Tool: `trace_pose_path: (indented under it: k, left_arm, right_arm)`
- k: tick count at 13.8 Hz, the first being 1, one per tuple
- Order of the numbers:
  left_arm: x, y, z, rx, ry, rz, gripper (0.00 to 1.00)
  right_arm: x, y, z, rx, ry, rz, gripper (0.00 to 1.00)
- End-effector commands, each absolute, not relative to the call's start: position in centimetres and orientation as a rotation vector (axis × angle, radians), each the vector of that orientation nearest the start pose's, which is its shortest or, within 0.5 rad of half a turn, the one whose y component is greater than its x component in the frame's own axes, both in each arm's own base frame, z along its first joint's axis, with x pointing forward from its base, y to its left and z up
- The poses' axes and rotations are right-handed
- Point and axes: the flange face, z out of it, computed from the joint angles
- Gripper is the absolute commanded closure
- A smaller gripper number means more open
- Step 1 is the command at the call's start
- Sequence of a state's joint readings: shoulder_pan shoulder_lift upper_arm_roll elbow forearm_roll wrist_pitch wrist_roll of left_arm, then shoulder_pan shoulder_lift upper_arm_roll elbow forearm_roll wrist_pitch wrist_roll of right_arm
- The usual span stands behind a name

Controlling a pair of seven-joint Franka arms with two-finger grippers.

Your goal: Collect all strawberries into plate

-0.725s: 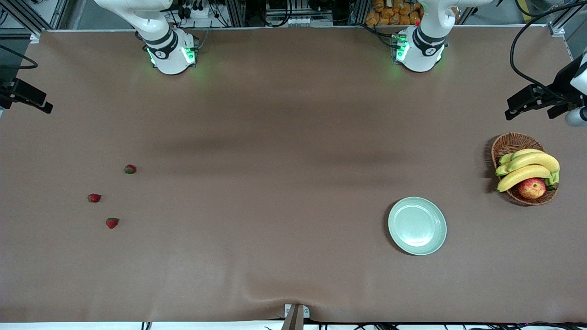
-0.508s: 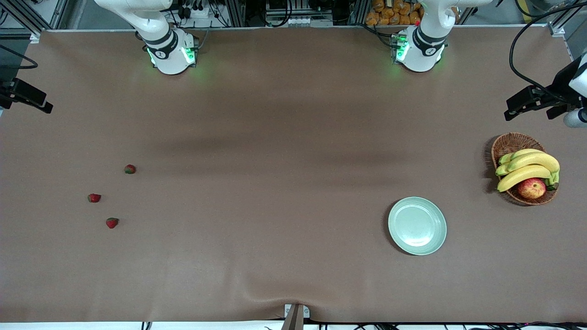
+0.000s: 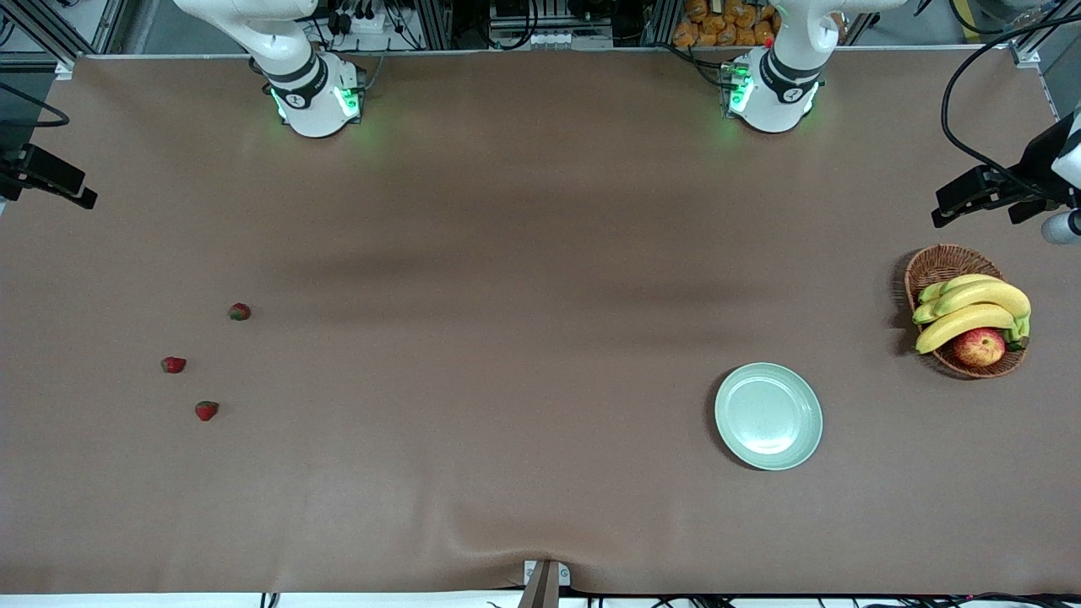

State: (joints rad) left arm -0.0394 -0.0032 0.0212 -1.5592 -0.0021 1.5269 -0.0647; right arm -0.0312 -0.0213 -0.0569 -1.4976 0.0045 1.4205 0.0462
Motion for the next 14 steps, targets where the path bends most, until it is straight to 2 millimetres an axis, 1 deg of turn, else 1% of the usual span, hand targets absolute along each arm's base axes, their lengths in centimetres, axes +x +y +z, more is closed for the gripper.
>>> trace_pose_path:
  k: [1,2,5,8,11,14]
  left_arm:
    - [54.64,-0.90,63.35,-3.153,-0.082,0.035,0.00]
    - [54.51,-0.73,63.60,-3.153,-0.091,0.028,0.00]
    - [54.57,-1.37,63.35,-3.150,-0.094,0.037,0.00]
    - [54.48,-1.12,63.07,-3.149,-0.079,0.056,0.00]
    - [54.46,-1.04,63.26,-3.149,-0.084,0.054,0.00]
    - [54.44,-1.54,63.18,-3.149,-0.089,0.056,0.00]
  right_arm:
    - [52.93,-4.74,66.18,-3.108,0.232,0.088,0.00]
    - [52.91,-4.98,66.18,-3.108,0.237,0.088,0.00]
    - [52.92,-4.90,66.18,-3.108,0.234,0.088,0.00]
    - [52.92,-4.90,66.18,-3.108,0.234,0.088,0.00]
    - [52.91,-4.90,66.18,-3.108,0.234,0.088,0.00]
    - [52.93,-4.74,66.18,-3.109,0.230,0.088,0.00]
